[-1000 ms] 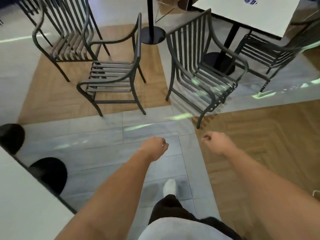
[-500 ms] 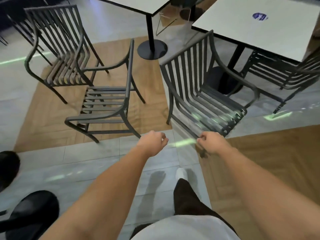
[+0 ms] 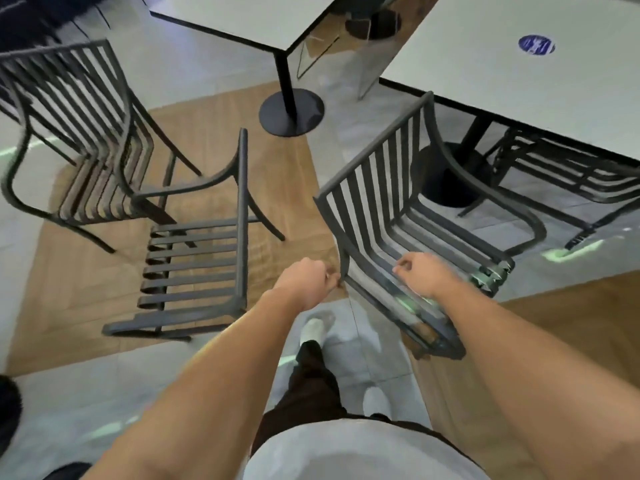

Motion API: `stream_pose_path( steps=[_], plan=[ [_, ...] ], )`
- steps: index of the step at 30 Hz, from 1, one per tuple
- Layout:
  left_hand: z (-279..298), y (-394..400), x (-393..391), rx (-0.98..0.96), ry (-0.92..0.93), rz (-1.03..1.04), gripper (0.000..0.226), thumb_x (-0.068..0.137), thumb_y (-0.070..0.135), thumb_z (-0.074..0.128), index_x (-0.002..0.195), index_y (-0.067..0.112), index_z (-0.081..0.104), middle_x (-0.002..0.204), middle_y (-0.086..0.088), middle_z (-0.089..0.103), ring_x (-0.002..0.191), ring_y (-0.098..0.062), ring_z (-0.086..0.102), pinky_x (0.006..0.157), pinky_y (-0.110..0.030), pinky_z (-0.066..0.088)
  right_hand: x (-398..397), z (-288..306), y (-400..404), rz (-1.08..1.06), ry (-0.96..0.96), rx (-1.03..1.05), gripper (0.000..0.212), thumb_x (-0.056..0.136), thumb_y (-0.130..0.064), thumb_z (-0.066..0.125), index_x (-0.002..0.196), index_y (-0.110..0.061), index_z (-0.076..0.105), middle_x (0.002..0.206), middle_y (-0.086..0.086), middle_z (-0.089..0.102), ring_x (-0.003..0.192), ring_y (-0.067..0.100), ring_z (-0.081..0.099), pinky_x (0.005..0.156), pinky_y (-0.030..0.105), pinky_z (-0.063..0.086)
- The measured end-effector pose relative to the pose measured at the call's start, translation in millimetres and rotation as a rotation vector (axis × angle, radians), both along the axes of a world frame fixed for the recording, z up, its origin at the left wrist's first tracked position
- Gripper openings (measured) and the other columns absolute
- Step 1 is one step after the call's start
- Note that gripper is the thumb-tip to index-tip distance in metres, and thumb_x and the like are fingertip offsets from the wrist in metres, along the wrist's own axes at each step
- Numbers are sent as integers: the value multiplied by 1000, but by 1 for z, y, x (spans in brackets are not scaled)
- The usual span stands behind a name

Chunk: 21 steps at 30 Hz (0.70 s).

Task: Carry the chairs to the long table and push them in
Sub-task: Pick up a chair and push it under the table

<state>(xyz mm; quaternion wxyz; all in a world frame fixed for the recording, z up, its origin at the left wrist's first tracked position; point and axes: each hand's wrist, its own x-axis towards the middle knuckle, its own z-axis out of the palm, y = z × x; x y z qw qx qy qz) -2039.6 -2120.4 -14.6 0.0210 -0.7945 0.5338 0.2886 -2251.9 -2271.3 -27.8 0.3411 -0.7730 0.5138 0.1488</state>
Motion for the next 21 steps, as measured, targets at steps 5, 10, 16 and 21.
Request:
stream_pose_path(
  steps=[5, 10, 16, 21],
  plan=[
    [-1, -77, 64, 9, 19, -197, 41, 107, 45, 39, 118, 20, 69, 95, -1, 69, 81, -21, 63, 72, -35, 51, 44, 3, -41, -162, 2, -26, 33, 101, -45, 54, 125, -25, 64, 119, 3, 70, 108, 25, 63, 96, 41, 52],
    [6, -141, 107, 15, -17, -354, 37, 108, 44, 38, 118, 24, 67, 100, -2, 68, 87, -23, 63, 72, -34, 46, 79, 9, -72, -309, 2, -19, 36, 102, -43, 54, 129, -23, 65, 126, 6, 68, 114, 28, 62, 99, 40, 51],
    [8, -202, 131, -3, -8, -423, 35, 107, 45, 39, 116, 28, 68, 91, 3, 68, 77, -18, 65, 73, -39, 58, 97, 10, -100, -367, 16, -21, 36, 102, -42, 55, 130, -22, 65, 126, 7, 68, 116, 29, 61, 100, 40, 50],
    [6, -247, 133, -49, -2, -448, 33, 107, 45, 41, 117, 27, 67, 90, 5, 67, 76, -12, 65, 78, -36, 60, 100, 6, -130, -363, 22, 0, 35, 103, -44, 53, 127, -21, 64, 122, 6, 68, 113, 27, 60, 98, 38, 50]
  ],
)
